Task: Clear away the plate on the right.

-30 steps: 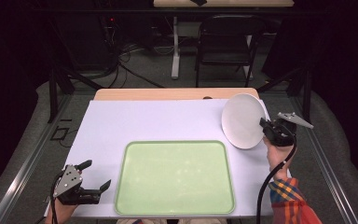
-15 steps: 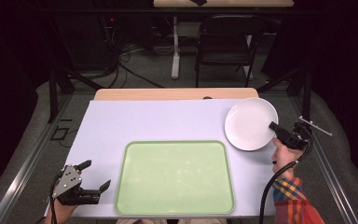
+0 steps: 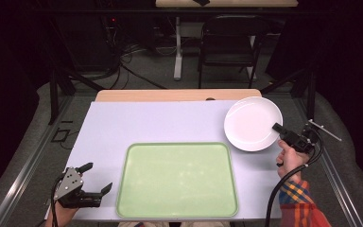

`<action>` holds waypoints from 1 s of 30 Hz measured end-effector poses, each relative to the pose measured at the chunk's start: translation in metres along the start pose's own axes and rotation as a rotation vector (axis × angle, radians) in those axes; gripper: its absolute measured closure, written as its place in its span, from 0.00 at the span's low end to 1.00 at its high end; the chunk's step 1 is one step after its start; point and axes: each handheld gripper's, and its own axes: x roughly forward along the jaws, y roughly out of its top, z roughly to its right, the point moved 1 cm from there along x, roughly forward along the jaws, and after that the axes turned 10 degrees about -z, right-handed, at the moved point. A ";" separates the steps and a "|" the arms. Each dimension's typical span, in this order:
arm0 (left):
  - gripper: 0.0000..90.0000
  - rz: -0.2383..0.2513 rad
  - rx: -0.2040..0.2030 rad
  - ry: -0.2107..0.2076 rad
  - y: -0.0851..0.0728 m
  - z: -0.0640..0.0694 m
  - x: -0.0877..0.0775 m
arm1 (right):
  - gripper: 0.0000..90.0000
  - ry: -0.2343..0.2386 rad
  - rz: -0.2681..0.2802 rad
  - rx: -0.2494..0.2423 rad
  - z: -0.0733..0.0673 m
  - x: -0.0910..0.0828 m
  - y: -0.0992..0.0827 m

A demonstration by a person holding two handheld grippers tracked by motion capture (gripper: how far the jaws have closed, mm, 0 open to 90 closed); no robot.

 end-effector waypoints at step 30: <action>0.00 -0.021 -0.045 -0.077 0.018 0.016 0.020 | 0.95 0.188 -0.141 -0.073 -0.059 0.010 -0.036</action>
